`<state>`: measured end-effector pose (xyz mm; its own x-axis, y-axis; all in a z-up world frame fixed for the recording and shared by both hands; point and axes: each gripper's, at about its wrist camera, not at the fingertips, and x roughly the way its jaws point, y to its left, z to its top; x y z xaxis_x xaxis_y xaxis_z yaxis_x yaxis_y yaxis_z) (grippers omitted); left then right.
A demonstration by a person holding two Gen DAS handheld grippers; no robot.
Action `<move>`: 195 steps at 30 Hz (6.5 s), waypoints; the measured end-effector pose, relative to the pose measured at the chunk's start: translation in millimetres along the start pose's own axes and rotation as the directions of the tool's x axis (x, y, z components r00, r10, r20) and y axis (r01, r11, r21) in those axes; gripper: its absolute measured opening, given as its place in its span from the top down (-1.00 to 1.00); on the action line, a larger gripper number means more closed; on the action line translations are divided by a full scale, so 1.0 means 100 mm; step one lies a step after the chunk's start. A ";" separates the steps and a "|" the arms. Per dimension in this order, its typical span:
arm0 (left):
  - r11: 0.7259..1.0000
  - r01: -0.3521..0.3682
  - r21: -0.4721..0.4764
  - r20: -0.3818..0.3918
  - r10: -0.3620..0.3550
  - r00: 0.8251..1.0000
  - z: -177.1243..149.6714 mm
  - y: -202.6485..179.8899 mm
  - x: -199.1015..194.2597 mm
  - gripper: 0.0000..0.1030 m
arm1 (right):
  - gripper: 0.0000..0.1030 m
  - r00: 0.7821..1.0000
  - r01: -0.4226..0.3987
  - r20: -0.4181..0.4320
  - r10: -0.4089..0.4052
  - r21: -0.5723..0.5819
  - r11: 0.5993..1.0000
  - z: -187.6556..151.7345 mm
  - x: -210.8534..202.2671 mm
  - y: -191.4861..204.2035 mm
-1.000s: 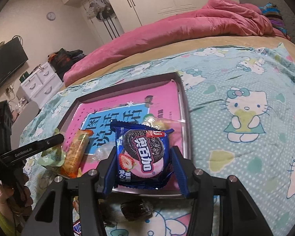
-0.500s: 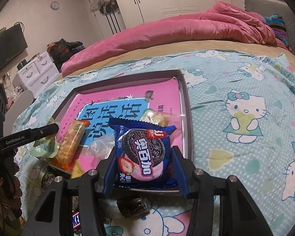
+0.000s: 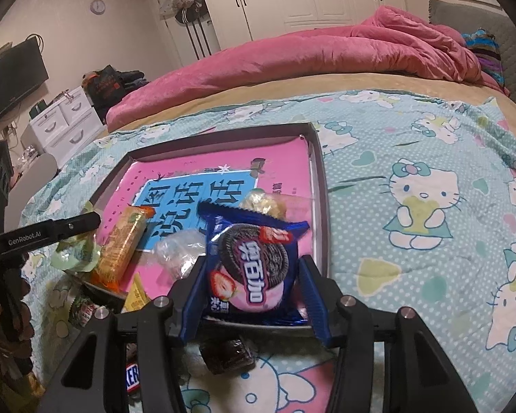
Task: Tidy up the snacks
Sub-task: 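Lower the Oreo pack into the tray with right tool while left releases yellow-snack bag, then withdraw both open tools from the tray toward the loose snacks beside it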
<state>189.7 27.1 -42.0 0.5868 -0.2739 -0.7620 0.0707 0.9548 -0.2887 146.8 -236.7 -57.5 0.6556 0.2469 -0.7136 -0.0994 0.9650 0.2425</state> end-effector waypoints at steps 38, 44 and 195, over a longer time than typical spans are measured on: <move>0.999 0.030 -0.016 -0.028 -0.031 0.999 0.04 -0.01 -0.07 0.19 | -0.06 0.987 0.156 0.052 -0.149 -0.191 0.969 -0.13 -0.12 0.21; 0.999 0.035 -0.023 -0.028 -0.035 0.999 0.06 0.00 -0.09 0.17 | -0.07 0.987 0.159 0.051 -0.151 -0.201 0.967 -0.14 -0.13 0.22; 0.965 0.167 0.201 -0.112 -0.146 0.983 -0.45 -0.85 -0.86 -0.54 | -0.48 0.992 0.043 0.124 -0.030 -0.100 0.994 -0.26 -0.92 0.24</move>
<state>96.4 -35.8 22.1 0.4762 -0.4218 -0.7716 0.3280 0.8993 -0.2892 64.8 -234.1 -3.2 0.7460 0.2049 -0.6336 -0.1456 0.9787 0.1451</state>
